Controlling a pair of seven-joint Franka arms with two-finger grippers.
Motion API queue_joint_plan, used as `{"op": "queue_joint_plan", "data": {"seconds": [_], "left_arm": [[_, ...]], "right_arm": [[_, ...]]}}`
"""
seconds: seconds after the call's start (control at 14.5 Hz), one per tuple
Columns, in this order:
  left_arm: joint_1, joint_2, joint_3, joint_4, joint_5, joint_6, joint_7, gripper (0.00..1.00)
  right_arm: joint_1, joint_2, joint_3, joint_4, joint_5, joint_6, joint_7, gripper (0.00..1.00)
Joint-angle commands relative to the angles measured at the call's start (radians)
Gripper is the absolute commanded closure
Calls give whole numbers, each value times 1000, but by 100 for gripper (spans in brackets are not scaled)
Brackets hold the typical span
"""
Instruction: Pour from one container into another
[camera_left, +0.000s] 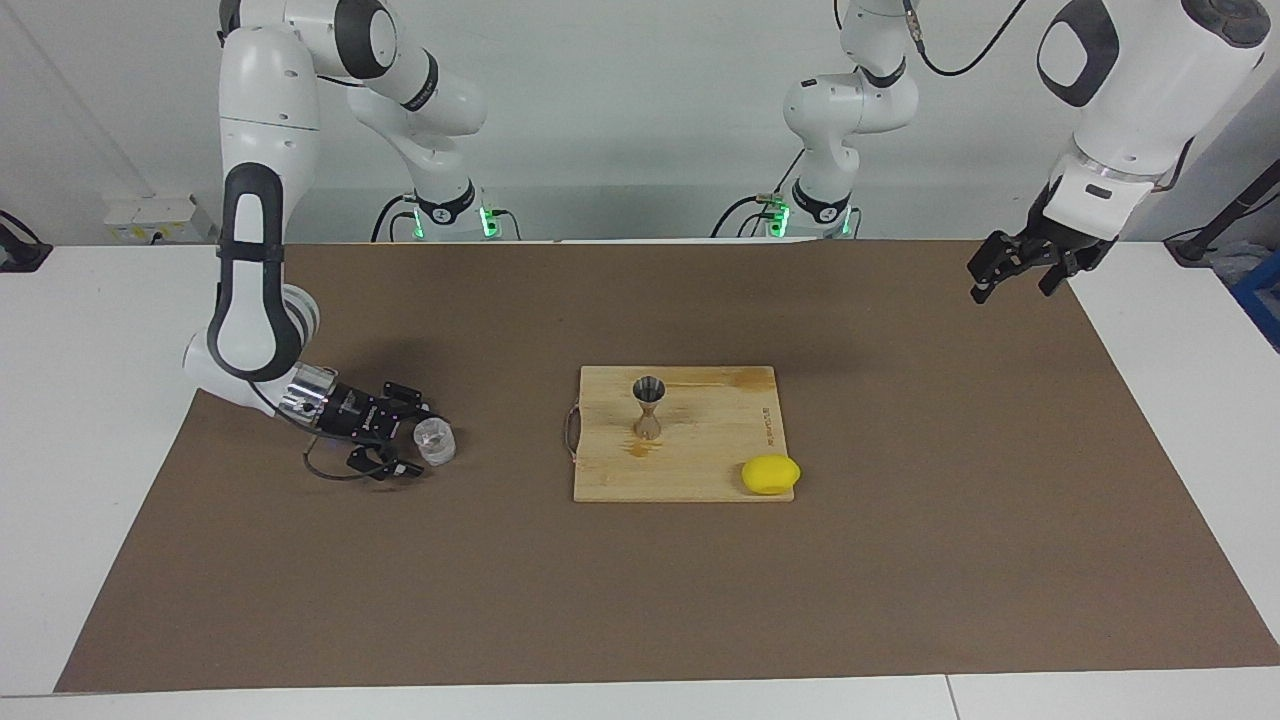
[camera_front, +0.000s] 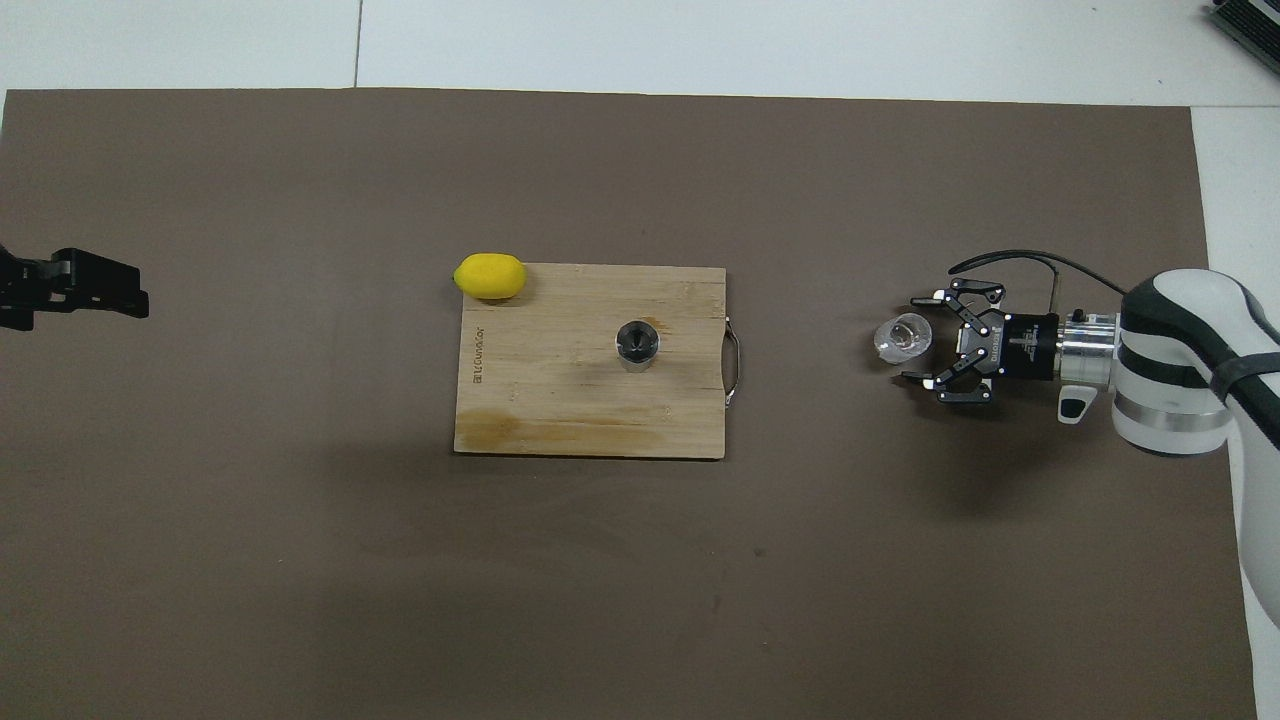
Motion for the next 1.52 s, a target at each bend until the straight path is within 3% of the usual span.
{"op": "queue_joint_plan", "data": {"seconds": [0.0,0.41,0.69,1.17,1.45], "left_arm": [[-7,-6,2,5,12,-4,-22,0],[-7,-6,2,7,12,-4,-22,0],[-7,-6,2,5,12,-3,-22,0],[-7,-6,2,7,12,-3,-20,0],[-7,-6,3,7,12,-3,-20,0]], "right_arm": [[-18,-40,8,0,-13,-2,29,1],[-15,-193,8,-14,-126,-5,118,1],[4,-294,8,-12,-296,-24,141,1],[114,-368,8,25,-606,-13,112,0],[183,-374,15,86,-860,-11,-104,0]]}}
